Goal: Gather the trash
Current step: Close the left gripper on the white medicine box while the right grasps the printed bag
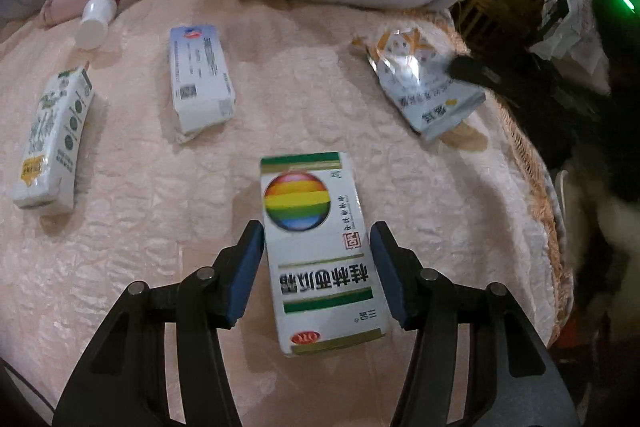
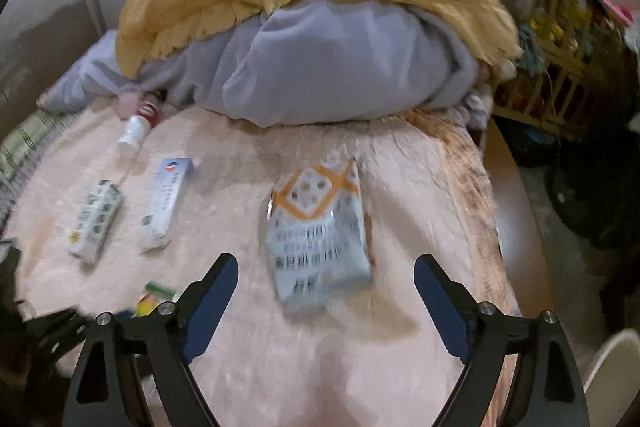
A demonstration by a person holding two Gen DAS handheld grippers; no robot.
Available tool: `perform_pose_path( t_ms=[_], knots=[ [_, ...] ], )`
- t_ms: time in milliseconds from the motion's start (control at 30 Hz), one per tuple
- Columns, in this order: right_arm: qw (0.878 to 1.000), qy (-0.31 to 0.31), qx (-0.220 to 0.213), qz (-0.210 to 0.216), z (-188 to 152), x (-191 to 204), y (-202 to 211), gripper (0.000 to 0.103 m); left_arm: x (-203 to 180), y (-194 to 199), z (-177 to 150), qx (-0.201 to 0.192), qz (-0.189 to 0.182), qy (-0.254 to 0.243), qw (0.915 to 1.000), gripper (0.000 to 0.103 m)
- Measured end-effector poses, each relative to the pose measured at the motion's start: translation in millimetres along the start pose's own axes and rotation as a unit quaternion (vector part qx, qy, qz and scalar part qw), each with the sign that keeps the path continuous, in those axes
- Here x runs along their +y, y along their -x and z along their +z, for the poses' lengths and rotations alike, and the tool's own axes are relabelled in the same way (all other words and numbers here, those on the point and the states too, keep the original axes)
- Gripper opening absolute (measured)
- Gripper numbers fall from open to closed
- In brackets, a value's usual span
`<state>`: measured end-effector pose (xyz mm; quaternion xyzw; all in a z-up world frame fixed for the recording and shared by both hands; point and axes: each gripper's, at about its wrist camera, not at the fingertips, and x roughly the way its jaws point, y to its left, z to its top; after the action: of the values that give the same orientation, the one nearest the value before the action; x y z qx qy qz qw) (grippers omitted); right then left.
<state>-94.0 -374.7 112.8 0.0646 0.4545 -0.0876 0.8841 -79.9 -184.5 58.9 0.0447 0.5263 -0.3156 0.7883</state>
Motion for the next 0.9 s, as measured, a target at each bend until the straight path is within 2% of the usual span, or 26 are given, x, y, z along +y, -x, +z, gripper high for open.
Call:
perform_pose_path(
  t_ms=[133, 367, 400, 433, 533, 600, 900],
  knots=[
    [0.998, 0.035, 0.041, -0.022, 18.1, 16.8, -41.1, 0.088, -2.3, -5.4, -6.5, 0.013, -0.002, -0.010, 0.9999, 0.054],
    [0.996, 0.049, 0.070, -0.040, 10.2, 21.2, -74.6, 0.088, -7.8, -9.9, -5.2, 0.010, -0.004, -0.018, 0.9998, 0.054],
    [0.996, 0.039, 0.069, -0.029, 6.6, 17.1, -74.4, 0.084, -8.5, -10.4, -4.9, 0.010, -0.003, -0.018, 0.9998, 0.053],
    [0.997, 0.035, 0.068, -0.021, 4.1, 14.8, -72.9, 0.070, -8.2, -9.9, -4.8, 0.009, -0.006, -0.017, 0.9998, 0.052],
    [0.998, 0.043, 0.047, -0.016, -7.2, 10.9, -54.9, 0.056, -3.9, 0.6, -11.5, 0.001, -0.014, -0.015, 0.9998, 0.049],
    [0.998, 0.045, 0.032, -0.013, -16.1, 8.4, -34.4, 0.051, -5.3, 7.5, -14.4, -0.009, -0.014, -0.017, 0.9997, 0.049],
    [0.999, 0.010, -0.010, 0.032, -56.6, -2.0, 42.7, 0.051, -17.9, 39.4, -28.6, -0.033, -0.009, -0.033, 0.9989, 0.049]
  ],
)
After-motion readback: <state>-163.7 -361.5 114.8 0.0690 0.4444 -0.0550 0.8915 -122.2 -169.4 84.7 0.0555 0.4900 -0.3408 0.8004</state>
